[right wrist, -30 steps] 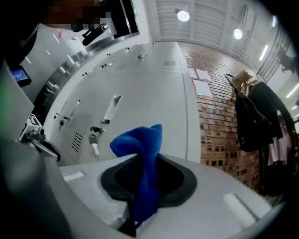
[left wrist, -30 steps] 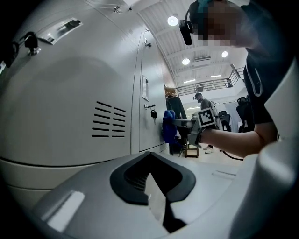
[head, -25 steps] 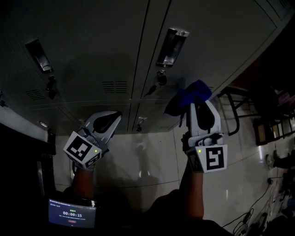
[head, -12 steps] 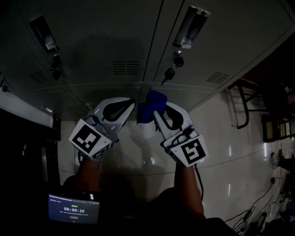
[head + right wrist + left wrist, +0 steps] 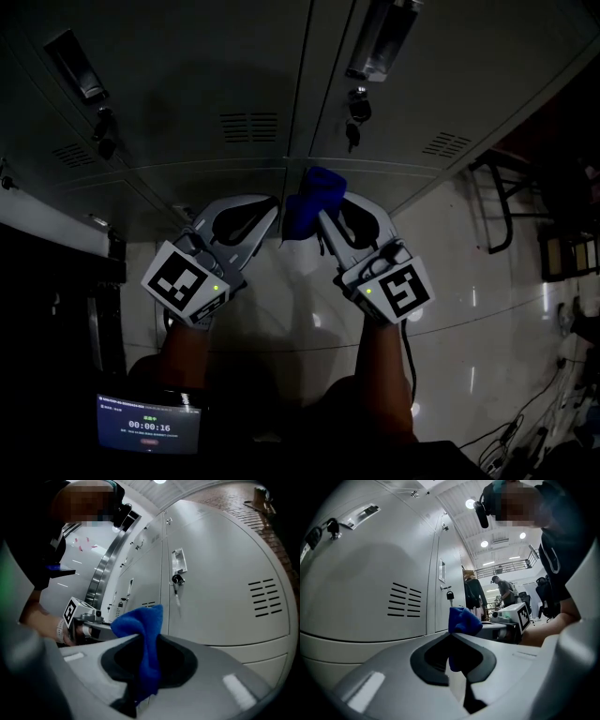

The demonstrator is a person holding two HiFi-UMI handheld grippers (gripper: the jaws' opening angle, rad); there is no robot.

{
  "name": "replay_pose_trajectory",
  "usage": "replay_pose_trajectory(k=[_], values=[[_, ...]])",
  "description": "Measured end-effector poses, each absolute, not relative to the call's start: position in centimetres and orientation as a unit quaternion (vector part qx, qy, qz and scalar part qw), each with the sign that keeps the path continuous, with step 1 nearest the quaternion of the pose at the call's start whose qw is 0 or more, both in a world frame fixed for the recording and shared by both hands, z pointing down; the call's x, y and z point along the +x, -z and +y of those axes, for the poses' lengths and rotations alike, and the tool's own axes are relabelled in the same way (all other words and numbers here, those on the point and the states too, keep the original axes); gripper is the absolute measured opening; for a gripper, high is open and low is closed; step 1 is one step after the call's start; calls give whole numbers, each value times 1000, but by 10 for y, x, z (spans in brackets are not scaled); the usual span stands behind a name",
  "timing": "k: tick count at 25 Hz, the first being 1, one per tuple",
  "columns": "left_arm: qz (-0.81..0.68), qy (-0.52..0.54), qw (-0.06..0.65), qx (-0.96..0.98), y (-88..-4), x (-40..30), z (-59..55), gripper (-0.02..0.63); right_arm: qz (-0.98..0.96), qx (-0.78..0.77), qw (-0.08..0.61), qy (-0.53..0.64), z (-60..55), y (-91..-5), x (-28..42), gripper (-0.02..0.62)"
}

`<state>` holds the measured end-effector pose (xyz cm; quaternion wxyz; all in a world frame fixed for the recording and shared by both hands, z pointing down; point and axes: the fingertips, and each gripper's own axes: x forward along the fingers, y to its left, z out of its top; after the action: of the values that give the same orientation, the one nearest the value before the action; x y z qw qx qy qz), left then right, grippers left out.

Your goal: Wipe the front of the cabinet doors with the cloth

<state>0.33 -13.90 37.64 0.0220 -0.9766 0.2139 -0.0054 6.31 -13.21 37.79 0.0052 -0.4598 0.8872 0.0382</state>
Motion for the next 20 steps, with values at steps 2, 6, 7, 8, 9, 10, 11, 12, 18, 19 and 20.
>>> replay_pose_trajectory(k=[2,6,7,8,9,10,11,12,18,19,20], values=[[216,7,27,-976,-378,1,-142,5,884,-466,8,-42,-136,-376,61,75],[225,-2,21,-974,-380,-4,-148,6,887,-459,-1,-50,-141,-377,54,75],[225,-6,19,-974,-380,-4,-148,6,888,-458,1,-51,-142,-377,53,75],[224,-6,20,-974,-381,-3,-148,6,888,-457,4,-49,-142,-377,53,75],[224,-2,22,-974,-383,-3,-148,6,889,-455,8,-46,-141,-378,52,75],[224,2,26,-974,-386,-1,-149,6,890,-455,9,-44,-141,-379,52,75],[225,3,29,-974,-388,0,-150,6,889,-455,7,-44,-141,-380,52,75],[226,2,31,-974,-389,1,-150,6,889,-456,3,-45,-140,-381,53,75],[215,-13,22,-976,-382,10,-144,6,881,-471,-4,-46,-140,-382,66,75],[213,-12,27,-977,-381,11,-142,5,880,-472,-2,-45,-139,-382,68,75],[212,-8,33,-977,-382,12,-140,6,880,-472,0,-45,-139,-380,70,75]])
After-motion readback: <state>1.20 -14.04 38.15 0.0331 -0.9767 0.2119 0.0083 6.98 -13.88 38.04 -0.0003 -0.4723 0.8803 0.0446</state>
